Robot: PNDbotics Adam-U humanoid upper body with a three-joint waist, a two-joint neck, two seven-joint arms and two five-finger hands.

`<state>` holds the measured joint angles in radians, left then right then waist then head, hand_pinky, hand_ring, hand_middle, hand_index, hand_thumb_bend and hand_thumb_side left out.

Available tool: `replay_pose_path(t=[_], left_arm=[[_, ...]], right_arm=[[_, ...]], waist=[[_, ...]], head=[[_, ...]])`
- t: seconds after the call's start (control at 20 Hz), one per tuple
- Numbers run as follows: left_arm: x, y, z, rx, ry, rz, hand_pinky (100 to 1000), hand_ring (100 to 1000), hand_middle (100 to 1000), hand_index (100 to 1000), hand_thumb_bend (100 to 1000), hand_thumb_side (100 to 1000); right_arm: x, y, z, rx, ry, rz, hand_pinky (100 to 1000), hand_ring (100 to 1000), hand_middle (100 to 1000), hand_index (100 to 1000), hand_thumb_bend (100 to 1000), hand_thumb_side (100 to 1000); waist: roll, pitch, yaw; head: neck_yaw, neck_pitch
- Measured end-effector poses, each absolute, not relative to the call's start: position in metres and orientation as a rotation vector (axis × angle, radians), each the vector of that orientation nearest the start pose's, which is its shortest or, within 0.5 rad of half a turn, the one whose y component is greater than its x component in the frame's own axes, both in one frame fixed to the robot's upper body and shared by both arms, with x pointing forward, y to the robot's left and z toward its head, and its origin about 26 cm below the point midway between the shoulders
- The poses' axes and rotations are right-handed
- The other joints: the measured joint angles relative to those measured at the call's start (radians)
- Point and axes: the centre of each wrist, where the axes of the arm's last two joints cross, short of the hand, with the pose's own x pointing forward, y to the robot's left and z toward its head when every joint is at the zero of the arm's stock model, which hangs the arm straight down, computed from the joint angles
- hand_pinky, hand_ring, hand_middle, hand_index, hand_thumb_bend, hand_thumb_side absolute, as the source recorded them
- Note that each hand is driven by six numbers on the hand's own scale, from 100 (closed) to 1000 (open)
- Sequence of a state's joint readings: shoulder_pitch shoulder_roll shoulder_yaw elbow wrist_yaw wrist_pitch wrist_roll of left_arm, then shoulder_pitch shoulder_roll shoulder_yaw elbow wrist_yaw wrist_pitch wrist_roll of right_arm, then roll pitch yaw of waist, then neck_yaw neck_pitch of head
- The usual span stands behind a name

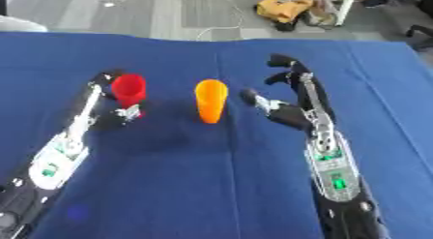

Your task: Pour the contents of one cup into another cup.

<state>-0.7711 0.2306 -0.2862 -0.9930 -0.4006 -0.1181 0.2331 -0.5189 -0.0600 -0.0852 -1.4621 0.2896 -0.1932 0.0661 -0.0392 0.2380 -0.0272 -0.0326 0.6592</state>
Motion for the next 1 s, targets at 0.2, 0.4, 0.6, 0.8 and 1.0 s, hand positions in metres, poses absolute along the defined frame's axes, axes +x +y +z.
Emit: replay_pose_path(t=[0.2, 0.4, 0.6, 0.8, 1.0], left_arm=[[0.4479, 0.1830, 0.0906, 0.526, -1.887, -0.743, 632, 848, 817, 921, 617, 586], [0.4493, 0.1803, 0.0901, 0.530, -1.888, -0.729, 606, 807, 773, 917, 590, 569], [0.4502, 0.1801, 0.0904, 0.530, -1.896, -0.711, 564, 747, 706, 914, 553, 553], [0.4508, 0.1794, 0.0900, 0.521, -1.896, -0.700, 502, 679, 652, 913, 508, 538], [0.4511, 0.1776, 0.0883, 0.499, -1.890, -0.688, 447, 627, 632, 911, 450, 507]], right_arm=[[0.3927, -0.2164, 0.1241, -0.193, -2.125, 0.391, 827, 620, 738, 839, 773, 440], [0.3927, -0.2163, 0.1241, -0.192, -2.125, 0.391, 827, 620, 738, 839, 773, 441], [0.3927, -0.2162, 0.1242, -0.192, -2.125, 0.391, 828, 620, 738, 839, 773, 440], [0.3928, -0.2162, 0.1242, -0.192, -2.125, 0.391, 828, 620, 738, 840, 768, 447], [0.3928, -0.2162, 0.1243, -0.192, -2.125, 0.391, 828, 620, 738, 840, 765, 451]], waist=[[0.000, 0.002, -0.001], [0.000, 0.003, -0.002], [0.000, 0.004, -0.003], [-0.001, 0.004, -0.004], [-0.001, 0.004, -0.004]], head=[[0.000, -0.002], [0.000, -0.003], [0.000, -0.006], [0.000, -0.008], [0.000, -0.010]])
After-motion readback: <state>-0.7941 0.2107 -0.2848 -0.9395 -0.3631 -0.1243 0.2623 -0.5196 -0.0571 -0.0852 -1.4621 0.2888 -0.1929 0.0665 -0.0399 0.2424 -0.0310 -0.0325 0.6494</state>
